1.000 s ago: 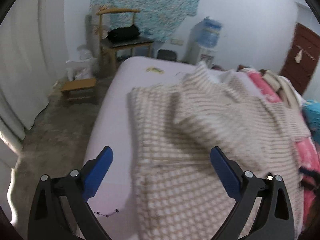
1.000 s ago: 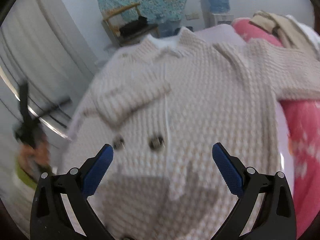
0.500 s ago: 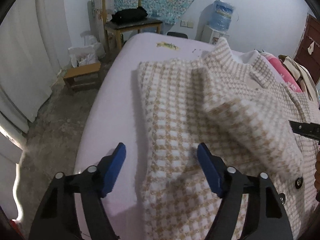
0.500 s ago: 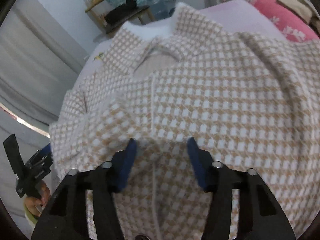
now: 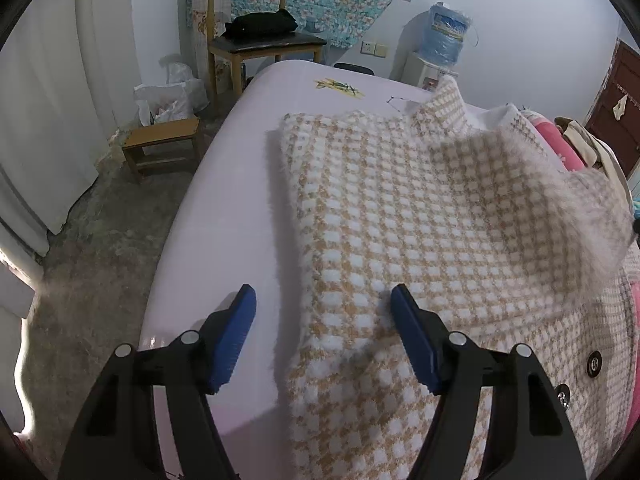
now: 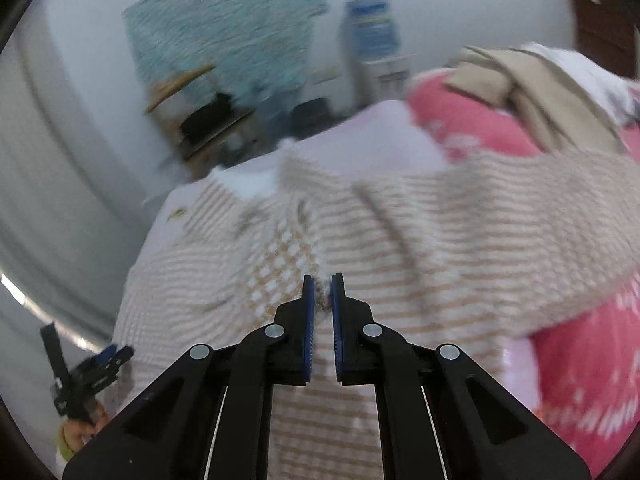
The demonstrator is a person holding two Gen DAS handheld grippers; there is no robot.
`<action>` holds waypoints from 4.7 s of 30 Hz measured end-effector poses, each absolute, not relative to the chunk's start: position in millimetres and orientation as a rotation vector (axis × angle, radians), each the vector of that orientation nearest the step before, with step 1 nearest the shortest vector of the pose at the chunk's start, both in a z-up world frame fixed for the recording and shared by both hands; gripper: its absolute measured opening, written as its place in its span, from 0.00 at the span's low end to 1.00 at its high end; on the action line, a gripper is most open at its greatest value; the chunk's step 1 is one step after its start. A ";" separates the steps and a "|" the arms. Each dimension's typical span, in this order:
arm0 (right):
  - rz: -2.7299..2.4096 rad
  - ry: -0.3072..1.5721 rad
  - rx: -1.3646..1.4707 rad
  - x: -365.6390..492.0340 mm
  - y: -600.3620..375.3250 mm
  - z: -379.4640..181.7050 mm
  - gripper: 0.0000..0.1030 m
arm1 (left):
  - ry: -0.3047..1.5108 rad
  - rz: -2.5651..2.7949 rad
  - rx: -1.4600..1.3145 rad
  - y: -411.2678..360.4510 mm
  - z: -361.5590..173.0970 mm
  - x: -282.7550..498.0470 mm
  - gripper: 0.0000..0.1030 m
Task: Fold large clothes
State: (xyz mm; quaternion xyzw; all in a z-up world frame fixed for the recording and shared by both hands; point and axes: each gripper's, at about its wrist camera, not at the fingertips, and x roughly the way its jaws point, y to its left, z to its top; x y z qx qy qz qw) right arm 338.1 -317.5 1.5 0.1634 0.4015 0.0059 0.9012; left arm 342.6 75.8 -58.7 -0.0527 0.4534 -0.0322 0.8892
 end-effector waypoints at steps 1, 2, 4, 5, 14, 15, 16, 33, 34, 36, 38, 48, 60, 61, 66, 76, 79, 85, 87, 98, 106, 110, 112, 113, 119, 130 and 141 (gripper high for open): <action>-0.003 0.857 0.348 339.6 -323.1 -6.2 0.07 | 0.942 -0.067 -0.110 75.8 -58.8 342.1 0.66; -0.031 0.890 0.351 342.7 -330.5 -15.1 0.07 | 0.942 -0.064 -0.107 75.6 -58.7 341.7 0.66; -0.076 0.944 0.345 348.3 -340.7 -30.7 0.13 | 0.944 -0.066 -0.110 75.5 -58.2 341.2 0.66; -0.088 0.952 0.347 348.5 -346.2 -34.1 0.16 | 0.946 -0.068 -0.112 75.9 -57.9 340.9 0.66; -0.034 1.018 0.244 387.8 -329.4 -47.0 0.46 | 0.962 -0.077 -0.136 80.8 -57.1 338.2 0.66; -0.042 1.035 0.231 393.8 -327.7 -51.6 0.46 | 0.962 -0.076 -0.141 81.0 -57.2 337.9 0.66; -0.048 1.057 0.216 401.8 -326.5 -59.3 0.46 | 0.961 -0.078 -0.147 81.6 -57.1 336.4 0.66; -0.217 0.919 -0.131 419.1 -298.2 -57.6 0.00 | 0.949 -0.191 -0.211 92.6 -51.4 314.2 0.65; -0.222 0.909 -0.105 417.2 -304.7 -53.7 0.00 | 0.943 -0.203 -0.212 92.6 -48.2 311.6 0.65; -0.222 0.900 -0.075 410.5 -318.4 -45.4 0.00 | 0.937 -0.211 -0.196 90.9 -44.0 309.2 0.64; -0.167 0.906 -0.024 408.3 -327.9 -41.5 0.00 | 0.936 -0.218 -0.179 87.2 -39.8 307.5 0.63; 0.091 0.868 -0.092 400.2 -267.0 -29.8 0.45 | 0.891 -0.268 -0.126 37.4 -6.5 350.3 0.64; 0.104 0.988 -0.092 436.5 -248.0 -64.8 0.54 | 0.982 -0.154 -0.030 17.5 -51.2 416.2 0.69; 0.114 0.986 -0.086 430.9 -245.3 -59.6 0.54 | 0.979 -0.157 -0.040 17.5 -46.1 412.4 0.69; 0.213 0.939 -0.140 396.5 -225.5 -47.0 0.59 | 0.947 -0.209 -0.013 3.3 -30.4 386.4 0.76; 0.164 0.982 -0.132 378.8 -235.2 -49.1 0.66 | 0.997 -0.154 0.094 -29.3 -60.8 384.2 0.87; 0.151 0.977 -0.045 363.8 -263.6 -33.2 0.71 | 0.996 -0.140 0.087 -30.4 -61.8 386.1 0.90; 0.019 0.998 0.207 342.4 -368.9 -3.9 0.74 | 1.004 -0.103 0.067 -34.1 -64.1 388.1 0.95; -0.086 0.984 0.268 331.5 -416.0 10.3 0.74 | 1.001 -0.097 0.063 -35.1 -64.6 389.0 0.95; -0.537 0.880 0.646 284.4 -626.4 24.0 0.74 | 1.002 -0.104 0.063 -34.1 -64.1 389.9 0.95; -0.622 0.824 0.820 290.3 -693.1 -0.7 0.68 | 1.001 -0.107 0.066 -34.6 -64.4 389.1 0.95; -0.634 0.814 0.878 300.8 -704.0 -16.0 0.60 | 1.003 -0.107 0.066 -34.9 -64.7 389.6 0.95; -0.651 0.814 0.887 304.2 -707.7 -23.0 0.59 | 1.002 -0.107 0.066 -34.7 -64.5 390.0 0.95; -0.658 0.812 0.890 305.3 -709.4 -27.1 0.56 | 1.002 -0.107 0.067 -34.6 -64.4 390.2 0.95; -0.657 0.794 0.861 307.6 -710.9 -31.5 0.33 | 1.001 -0.105 0.065 -34.9 -64.5 389.1 0.95; -0.638 0.612 0.556 286.2 -638.6 80.0 0.14 | 0.992 -0.104 0.082 -35.9 -63.0 391.0 0.95; -0.356 0.379 0.097 309.8 -429.9 225.3 0.14 | 0.921 -0.176 0.041 -24.6 -33.5 365.9 0.90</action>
